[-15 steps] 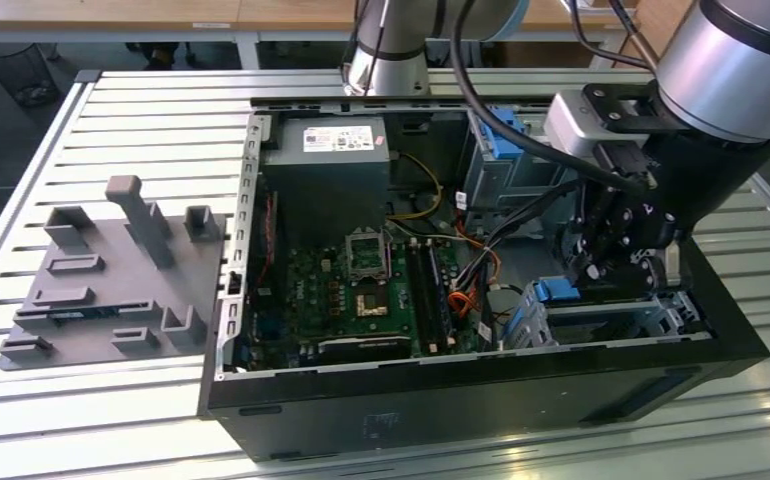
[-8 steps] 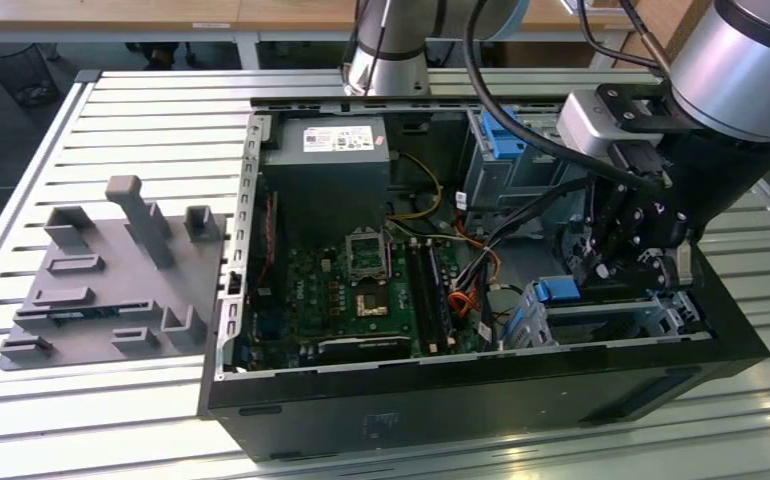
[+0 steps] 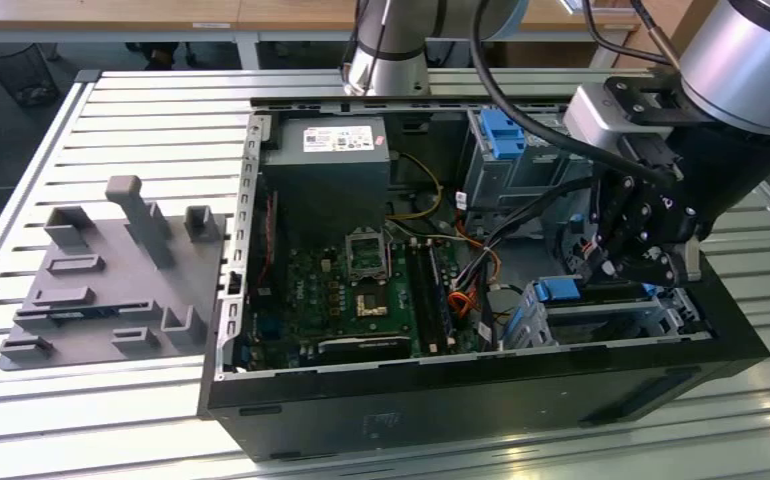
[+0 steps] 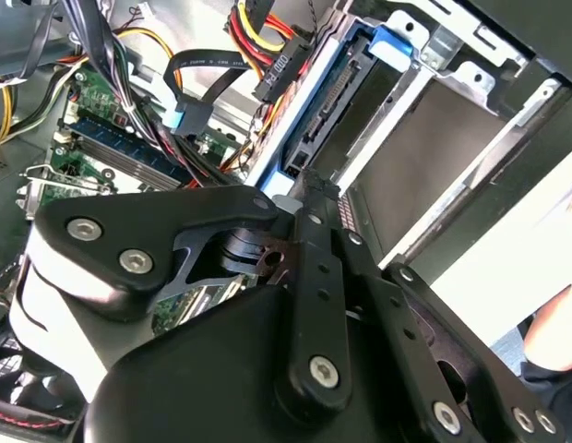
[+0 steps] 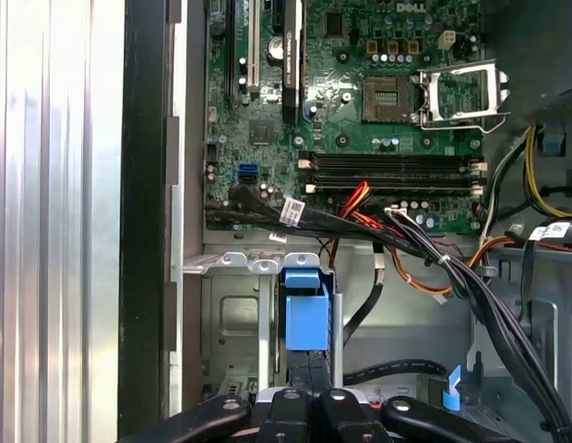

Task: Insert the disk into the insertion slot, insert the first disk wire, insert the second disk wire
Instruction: 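Insert the first disk wire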

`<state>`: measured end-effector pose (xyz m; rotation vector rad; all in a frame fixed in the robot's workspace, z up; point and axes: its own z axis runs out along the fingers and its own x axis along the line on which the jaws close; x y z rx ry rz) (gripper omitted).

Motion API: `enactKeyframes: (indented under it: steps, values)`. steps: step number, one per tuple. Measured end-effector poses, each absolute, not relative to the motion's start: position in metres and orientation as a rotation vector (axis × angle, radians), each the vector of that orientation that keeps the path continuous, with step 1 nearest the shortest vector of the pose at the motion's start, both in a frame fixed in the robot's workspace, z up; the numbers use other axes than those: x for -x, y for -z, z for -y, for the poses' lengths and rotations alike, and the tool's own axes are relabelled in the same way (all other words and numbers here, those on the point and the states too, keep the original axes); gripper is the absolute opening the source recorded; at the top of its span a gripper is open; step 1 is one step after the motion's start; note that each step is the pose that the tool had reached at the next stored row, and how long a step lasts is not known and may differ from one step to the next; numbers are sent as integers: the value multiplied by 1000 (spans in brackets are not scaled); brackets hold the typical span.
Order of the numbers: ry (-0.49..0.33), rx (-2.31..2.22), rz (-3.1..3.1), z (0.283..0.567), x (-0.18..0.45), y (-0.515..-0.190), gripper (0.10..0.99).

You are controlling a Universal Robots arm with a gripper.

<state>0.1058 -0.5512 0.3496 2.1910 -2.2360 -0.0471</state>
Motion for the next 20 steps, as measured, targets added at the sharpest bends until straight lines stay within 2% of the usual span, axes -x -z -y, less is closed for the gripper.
enactKeyframes:
  steps: [7,20]
  values:
    - [43,-2193,2238,550,-106,-361,106]
    - [40,-2194,2239,544,-118,-362,106]
